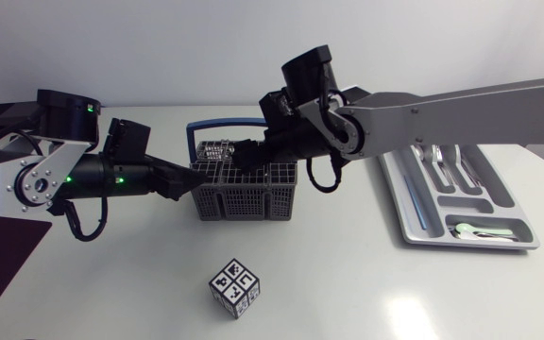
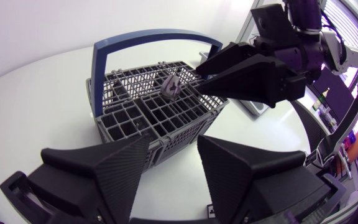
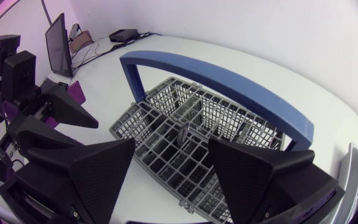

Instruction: Transfer all utensils from the basket to the drawer tray.

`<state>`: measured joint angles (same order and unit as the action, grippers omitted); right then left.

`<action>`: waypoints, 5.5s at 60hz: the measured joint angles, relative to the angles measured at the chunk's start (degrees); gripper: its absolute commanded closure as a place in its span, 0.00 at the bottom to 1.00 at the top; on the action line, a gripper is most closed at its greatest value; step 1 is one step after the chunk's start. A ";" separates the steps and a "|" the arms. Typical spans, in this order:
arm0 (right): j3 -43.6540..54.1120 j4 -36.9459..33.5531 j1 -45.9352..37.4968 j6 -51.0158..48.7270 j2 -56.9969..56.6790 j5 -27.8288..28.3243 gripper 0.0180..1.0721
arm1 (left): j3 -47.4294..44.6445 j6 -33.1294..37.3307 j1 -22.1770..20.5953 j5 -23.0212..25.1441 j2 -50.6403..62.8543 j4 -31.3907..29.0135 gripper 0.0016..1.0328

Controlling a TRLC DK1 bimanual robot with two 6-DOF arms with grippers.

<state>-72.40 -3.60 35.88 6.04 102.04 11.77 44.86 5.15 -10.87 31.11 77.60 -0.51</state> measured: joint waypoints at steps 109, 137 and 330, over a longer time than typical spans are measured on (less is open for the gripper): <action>3.30 9.81 0.79 2.43 -1.70 5.60 0.94 | 0.00 1.11 1.68 2.54 6.82 4.04 0.46; 5.86 7.06 -3.13 2.34 -13.79 13.75 0.94 | 0.00 1.03 0.52 2.05 6.78 3.37 0.46; 50.60 -4.81 -39.65 -32.94 -73.00 -14.58 0.04 | -20.37 4.33 9.64 -17.00 -53.83 -22.21 0.46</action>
<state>-21.80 -8.40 -3.77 -26.89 29.04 -2.81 24.49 9.48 -1.23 14.11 23.77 -22.72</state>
